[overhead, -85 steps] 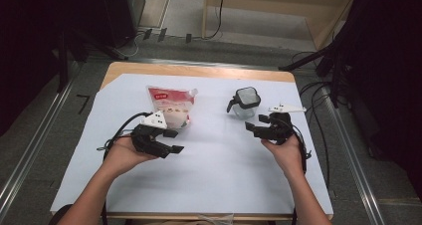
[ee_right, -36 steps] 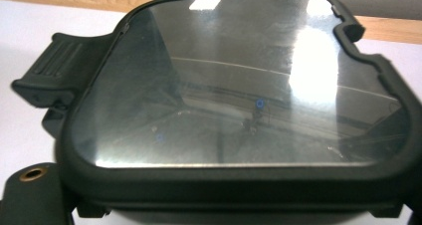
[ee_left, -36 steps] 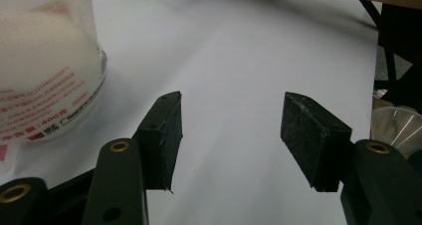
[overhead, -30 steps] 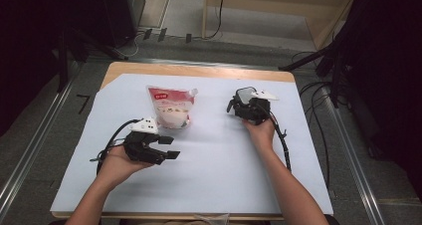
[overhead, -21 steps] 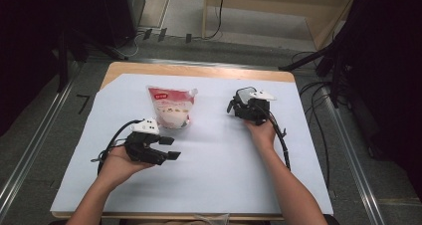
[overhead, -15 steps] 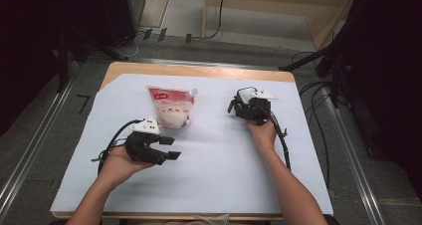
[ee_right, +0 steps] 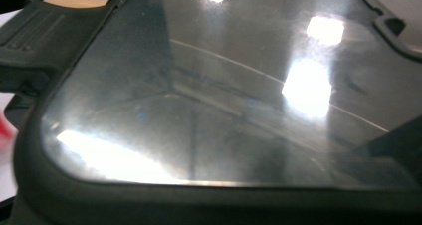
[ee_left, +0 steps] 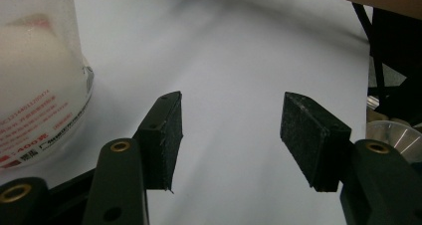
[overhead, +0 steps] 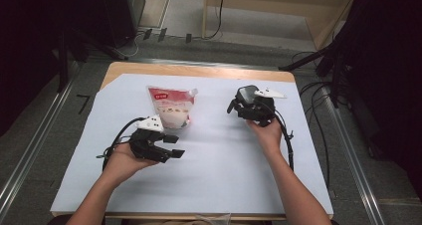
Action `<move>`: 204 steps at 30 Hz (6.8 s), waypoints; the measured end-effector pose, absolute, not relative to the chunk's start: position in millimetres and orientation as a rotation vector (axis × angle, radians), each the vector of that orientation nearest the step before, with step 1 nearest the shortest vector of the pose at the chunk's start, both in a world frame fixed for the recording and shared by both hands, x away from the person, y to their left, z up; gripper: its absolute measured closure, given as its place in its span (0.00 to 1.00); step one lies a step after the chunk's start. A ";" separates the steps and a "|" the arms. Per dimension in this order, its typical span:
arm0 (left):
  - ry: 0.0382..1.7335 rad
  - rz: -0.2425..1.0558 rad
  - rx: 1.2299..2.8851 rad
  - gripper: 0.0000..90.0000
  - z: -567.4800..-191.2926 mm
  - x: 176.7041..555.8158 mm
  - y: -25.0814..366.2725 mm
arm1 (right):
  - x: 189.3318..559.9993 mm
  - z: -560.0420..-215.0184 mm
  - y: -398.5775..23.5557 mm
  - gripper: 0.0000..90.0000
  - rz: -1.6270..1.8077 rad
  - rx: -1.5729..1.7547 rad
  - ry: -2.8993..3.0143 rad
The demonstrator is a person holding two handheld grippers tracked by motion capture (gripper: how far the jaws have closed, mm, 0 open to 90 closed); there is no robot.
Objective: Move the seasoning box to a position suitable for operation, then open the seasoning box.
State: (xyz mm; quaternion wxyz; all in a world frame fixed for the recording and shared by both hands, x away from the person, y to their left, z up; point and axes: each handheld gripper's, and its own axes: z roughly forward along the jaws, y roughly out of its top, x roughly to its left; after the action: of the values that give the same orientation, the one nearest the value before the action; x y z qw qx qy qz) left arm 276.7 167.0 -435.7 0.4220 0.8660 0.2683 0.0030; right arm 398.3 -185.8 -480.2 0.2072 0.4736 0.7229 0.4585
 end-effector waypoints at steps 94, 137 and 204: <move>0.710 -0.052 2.167 0.59 -440.9 301.6 164.0 | 272.0 -481.9 -156.1 0.21 1.318 1.059 2.535; 0.679 -0.141 2.253 1.00 -460.6 294.2 124.3 | 280.0 -472.9 -156.7 1.00 1.328 1.052 2.503; 0.626 -0.135 2.216 0.66 -446.0 298.2 131.5 | 222.7 -459.4 -132.4 1.00 1.361 0.946 2.593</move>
State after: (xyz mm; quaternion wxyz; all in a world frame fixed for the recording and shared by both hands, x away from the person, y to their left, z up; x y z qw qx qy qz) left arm 298.2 131.5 -446.0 0.4053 0.8782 0.2482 -0.0537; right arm 222.7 -132.4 -459.4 0.0320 0.3072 0.8422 0.4420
